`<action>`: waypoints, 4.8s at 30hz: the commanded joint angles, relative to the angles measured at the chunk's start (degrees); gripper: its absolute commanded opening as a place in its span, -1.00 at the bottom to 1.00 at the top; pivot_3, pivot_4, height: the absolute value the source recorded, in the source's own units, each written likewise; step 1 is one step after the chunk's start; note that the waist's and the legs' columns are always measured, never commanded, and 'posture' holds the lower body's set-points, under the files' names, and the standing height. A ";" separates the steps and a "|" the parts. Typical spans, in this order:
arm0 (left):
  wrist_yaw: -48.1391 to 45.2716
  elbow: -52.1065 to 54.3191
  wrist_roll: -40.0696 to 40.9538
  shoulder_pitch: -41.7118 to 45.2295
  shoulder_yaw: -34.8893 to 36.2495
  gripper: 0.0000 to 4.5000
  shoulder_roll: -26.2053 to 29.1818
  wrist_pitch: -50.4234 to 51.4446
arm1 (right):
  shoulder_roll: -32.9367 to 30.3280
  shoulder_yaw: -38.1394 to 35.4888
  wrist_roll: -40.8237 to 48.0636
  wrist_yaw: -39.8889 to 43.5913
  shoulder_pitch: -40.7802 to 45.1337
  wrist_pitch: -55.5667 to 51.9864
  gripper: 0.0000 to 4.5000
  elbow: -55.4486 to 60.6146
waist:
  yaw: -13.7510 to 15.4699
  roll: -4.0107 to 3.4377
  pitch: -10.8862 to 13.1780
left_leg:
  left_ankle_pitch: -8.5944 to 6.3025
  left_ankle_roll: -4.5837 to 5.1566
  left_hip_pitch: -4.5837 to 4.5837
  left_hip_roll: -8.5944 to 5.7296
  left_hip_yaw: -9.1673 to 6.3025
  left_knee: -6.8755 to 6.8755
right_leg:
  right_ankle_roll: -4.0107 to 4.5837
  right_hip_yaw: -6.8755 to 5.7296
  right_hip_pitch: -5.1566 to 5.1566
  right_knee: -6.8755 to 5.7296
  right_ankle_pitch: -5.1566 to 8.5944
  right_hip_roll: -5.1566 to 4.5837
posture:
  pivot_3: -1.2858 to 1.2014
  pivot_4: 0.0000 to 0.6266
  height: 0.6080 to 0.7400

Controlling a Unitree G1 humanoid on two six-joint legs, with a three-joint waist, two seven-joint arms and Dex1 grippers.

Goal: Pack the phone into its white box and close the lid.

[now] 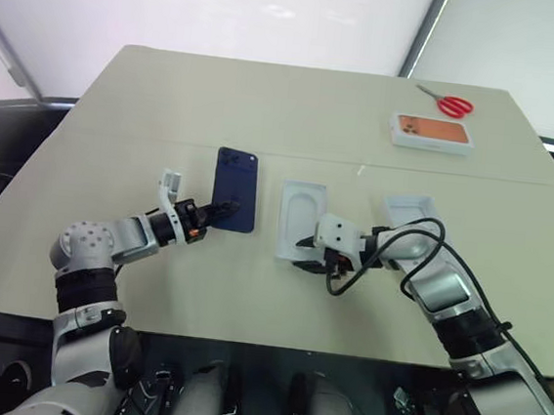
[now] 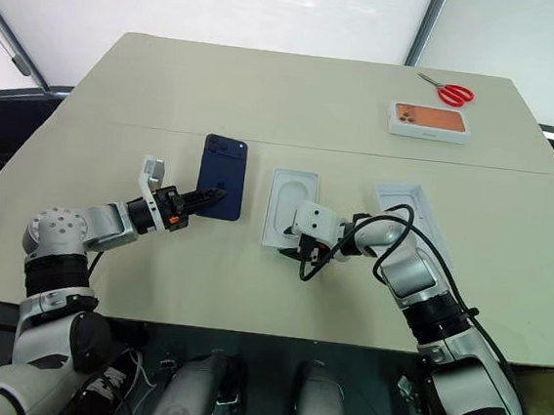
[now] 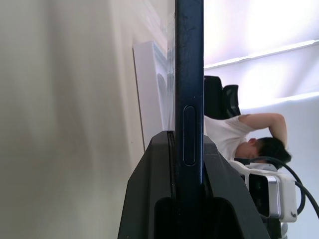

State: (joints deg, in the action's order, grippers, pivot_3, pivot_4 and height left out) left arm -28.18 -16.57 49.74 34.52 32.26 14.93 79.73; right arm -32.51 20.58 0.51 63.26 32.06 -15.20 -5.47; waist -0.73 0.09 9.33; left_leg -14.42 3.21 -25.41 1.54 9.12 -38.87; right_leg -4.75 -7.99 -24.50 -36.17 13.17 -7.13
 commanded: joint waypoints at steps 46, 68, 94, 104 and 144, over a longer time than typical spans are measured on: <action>7.07 7.92 9.27 1.24 -1.99 -1.00 -3.62 0.41 | 7.81 -0.49 3.27 -0.96 1.99 -11.06 0.90 9.89 | -1.01 0.05 0.11 | 0.03 -0.04 -0.02 0.08 -0.01 0.05 | 0.02 0.00 -0.02 0.01 -0.01 0.18 | 0.03 -0.52 0.96; 8.37 6.54 8.36 -2.47 -8.55 -1.00 -6.82 -0.73 | 0.54 -16.80 12.39 -3.91 4.07 -3.27 0.90 1.16 | 0.06 0.11 0.28 | -0.01 0.01 -0.09 -0.01 0.00 0.09 | 0.05 -0.03 -0.12 0.06 -0.02 -0.04 | 0.03 -0.52 0.96; 8.79 9.85 9.28 -1.12 -9.67 0.62 -1.60 0.03 | 0.88 -14.06 9.73 -4.71 4.64 0.02 0.93 -1.79 | -0.08 0.07 0.29 | -0.01 0.01 -0.04 0.01 0.00 0.11 | 0.05 -0.03 -0.07 0.06 -0.02 -0.03 | 0.03 -0.52 0.96; 1.29 11.43 6.29 -0.63 -14.85 0.62 6.07 -4.28 | 1.56 -13.59 9.18 -4.81 5.91 0.70 0.93 -3.66 | 0.07 0.01 0.34 | -0.02 0.00 -0.07 -0.03 0.00 0.11 | 0.06 -0.03 -0.10 0.07 -0.02 -0.07 | 0.03 -0.52 0.96; -11.98 -6.50 -22.16 11.43 -38.51 -1.00 -3.69 -26.58 | -5.75 -11.47 0.17 -6.29 -2.77 5.87 -0.96 -4.47 | 1.48 0.03 0.51 | 0.18 -0.17 -0.02 -0.30 0.00 0.52 | 0.05 -0.15 -0.13 0.13 -0.04 -0.26 | 0.03 -0.52 0.96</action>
State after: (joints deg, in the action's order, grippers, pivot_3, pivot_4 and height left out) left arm -38.28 -22.63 27.69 43.93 -5.06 13.05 54.71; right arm -37.26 10.66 -0.77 56.26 29.48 -10.27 -12.06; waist 0.75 0.12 9.84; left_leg -14.24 3.05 -25.42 1.24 9.13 -38.35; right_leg -4.70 -8.15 -24.62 -36.04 13.13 -7.39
